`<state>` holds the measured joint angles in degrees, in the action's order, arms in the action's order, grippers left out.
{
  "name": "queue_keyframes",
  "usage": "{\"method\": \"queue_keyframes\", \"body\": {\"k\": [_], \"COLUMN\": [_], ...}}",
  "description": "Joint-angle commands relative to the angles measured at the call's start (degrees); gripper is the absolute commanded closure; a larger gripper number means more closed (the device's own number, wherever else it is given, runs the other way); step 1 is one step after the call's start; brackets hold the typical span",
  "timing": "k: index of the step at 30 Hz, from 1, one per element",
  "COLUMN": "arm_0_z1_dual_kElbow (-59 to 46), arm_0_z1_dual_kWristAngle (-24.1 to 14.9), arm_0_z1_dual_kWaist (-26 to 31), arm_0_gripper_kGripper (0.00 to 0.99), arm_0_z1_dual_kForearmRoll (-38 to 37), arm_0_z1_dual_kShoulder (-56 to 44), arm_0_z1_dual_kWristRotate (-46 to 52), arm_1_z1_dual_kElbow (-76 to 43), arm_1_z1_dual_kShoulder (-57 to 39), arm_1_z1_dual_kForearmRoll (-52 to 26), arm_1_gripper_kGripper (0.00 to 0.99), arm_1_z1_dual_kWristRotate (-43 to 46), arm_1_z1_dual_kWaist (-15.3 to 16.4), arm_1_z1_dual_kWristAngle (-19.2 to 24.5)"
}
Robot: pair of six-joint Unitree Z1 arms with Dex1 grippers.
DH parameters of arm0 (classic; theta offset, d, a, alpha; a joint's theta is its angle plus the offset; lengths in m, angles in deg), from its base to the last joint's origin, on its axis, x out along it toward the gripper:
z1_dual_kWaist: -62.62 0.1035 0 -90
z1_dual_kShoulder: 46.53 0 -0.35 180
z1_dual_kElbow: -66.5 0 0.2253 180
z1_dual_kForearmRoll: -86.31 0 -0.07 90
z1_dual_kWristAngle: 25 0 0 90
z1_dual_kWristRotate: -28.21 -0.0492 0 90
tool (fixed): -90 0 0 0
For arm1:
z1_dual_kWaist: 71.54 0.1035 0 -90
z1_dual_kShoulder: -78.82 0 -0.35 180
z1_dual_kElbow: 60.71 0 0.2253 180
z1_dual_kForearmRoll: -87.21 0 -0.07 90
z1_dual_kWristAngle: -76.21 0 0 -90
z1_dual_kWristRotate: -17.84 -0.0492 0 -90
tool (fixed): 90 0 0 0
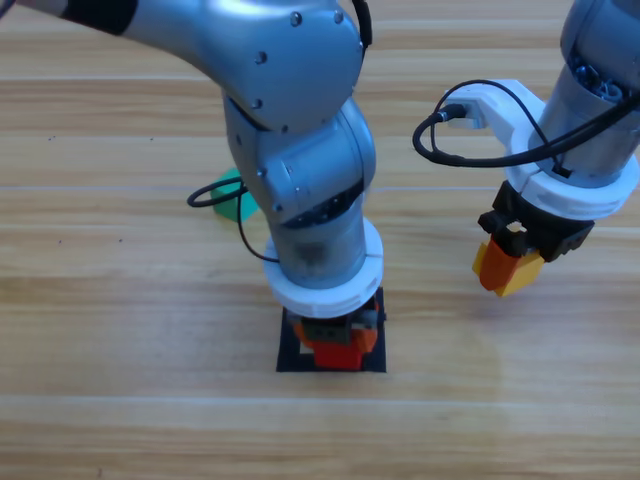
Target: Stack the blocks in the rectangular block: red at the bottom, yellow in the middle, green on top
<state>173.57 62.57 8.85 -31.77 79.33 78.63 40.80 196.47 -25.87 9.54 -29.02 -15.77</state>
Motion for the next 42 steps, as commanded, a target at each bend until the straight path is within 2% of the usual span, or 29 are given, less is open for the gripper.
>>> {"method": "queue_keyframes", "body": {"k": [1,20,42], "arm_0_z1_dual_kElbow": [1.01,2.24,1.18], "arm_0_z1_dual_kWristAngle": [-1.53,-4.16,-4.51], "arm_0_z1_dual_kWaist": [-1.52,-1.52,-1.43], "arm_0_gripper_kGripper": [0.964,0.965,0.965], "arm_0_z1_dual_kForearmRoll": [0.45,0.54,0.81], "arm_0_z1_dual_kShoulder": [3.25,4.31,4.31], "arm_0_z1_dual_kWristRotate": [1.0,1.62,3.37], "arm_1_z1_dual_kElbow": [-0.1,-0.63,-0.89], "arm_1_z1_dual_kShoulder": [-1.64,-1.72,-1.64], "arm_1_z1_dual_kForearmRoll": [-0.85,-0.85,-0.85], "arm_1_gripper_kGripper": [0.801,0.801,0.801], "arm_1_z1_dual_kWristRotate": [0.57,0.84,0.92], "arm_1_z1_dual_kWaist": [1.96,1.96,1.96], "arm_1_z1_dual_kWristAngle": [-0.83,-1.01,-1.09]}}
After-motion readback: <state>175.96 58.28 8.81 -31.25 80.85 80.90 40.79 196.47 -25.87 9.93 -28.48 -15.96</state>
